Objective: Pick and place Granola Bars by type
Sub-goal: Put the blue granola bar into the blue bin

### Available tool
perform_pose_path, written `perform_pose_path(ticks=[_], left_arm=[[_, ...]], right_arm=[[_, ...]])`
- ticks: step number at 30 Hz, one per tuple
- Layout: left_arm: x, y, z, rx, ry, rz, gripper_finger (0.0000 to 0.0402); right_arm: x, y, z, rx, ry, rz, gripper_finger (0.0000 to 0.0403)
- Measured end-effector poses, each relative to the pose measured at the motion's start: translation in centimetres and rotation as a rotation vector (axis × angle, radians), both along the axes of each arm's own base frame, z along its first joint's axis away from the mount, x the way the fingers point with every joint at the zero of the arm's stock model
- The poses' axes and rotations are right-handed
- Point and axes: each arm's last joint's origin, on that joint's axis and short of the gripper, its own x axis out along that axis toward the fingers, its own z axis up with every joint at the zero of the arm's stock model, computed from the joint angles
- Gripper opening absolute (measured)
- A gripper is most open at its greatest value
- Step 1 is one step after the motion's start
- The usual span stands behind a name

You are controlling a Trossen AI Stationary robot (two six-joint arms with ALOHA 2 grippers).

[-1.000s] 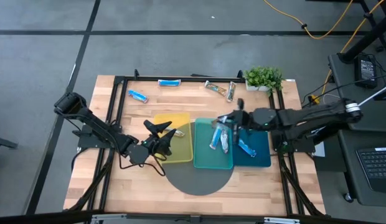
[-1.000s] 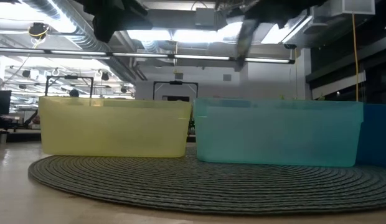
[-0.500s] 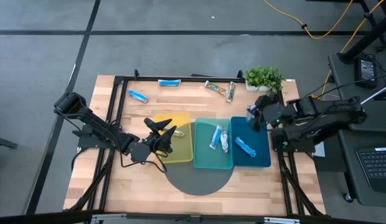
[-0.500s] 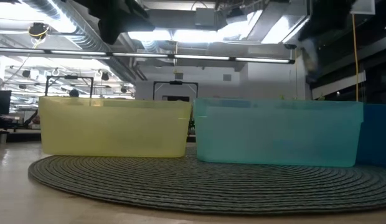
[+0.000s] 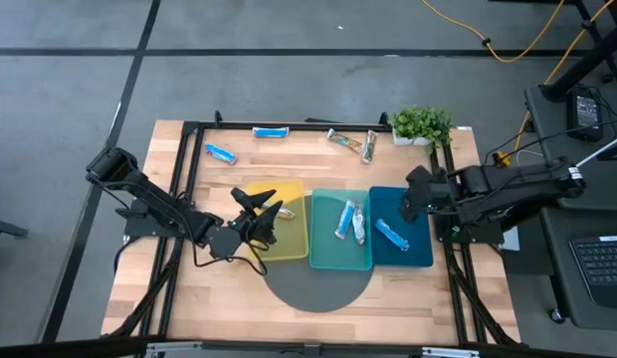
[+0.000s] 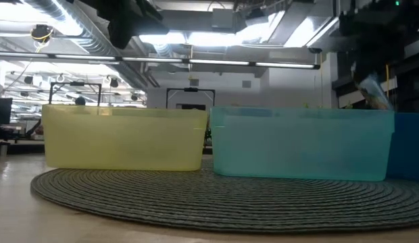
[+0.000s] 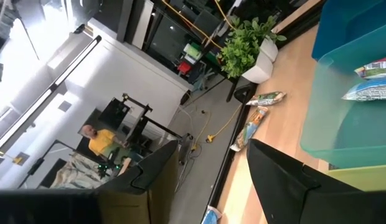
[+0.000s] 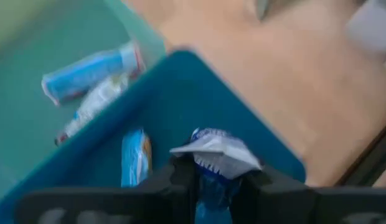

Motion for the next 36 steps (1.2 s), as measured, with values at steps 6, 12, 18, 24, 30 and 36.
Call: perform_pose_path(ticks=[6, 12, 18, 24, 30, 36], left_arm=[[0.4, 0.5, 0.0, -0.011, 0.003, -0.029, 0.0184], [0.7, 1.1, 0.0, -0.023, 0.0, -0.043, 0.0186], [0.8, 1.3, 0.0, -0.033, -0.003, -0.062, 0.018], [0.9, 1.3, 0.0, -0.032, -0.002, -0.064, 0.0173], [0.8, 1.3, 0.0, -0.03, 0.0, -0.064, 0.0169], [0.8, 1.3, 0.0, -0.03, 0.0, -0.064, 0.0167]], right_arm=[[0.2, 0.2, -3.3, 0.076, 0.023, -0.002, 0.0064], [0.4, 0.3, -5.4, 0.119, 0.006, -0.003, 0.0064], [0.1, 0.0, -6.4, 0.147, 0.034, -0.018, 0.0064], [0.5, 0.0, -6.3, 0.135, 0.008, 0.029, 0.0074], [0.8, 0.0, -6.1, 0.127, -0.024, 0.034, 0.0134], [0.8, 0.0, -6.1, 0.127, -0.025, 0.032, 0.0216]])
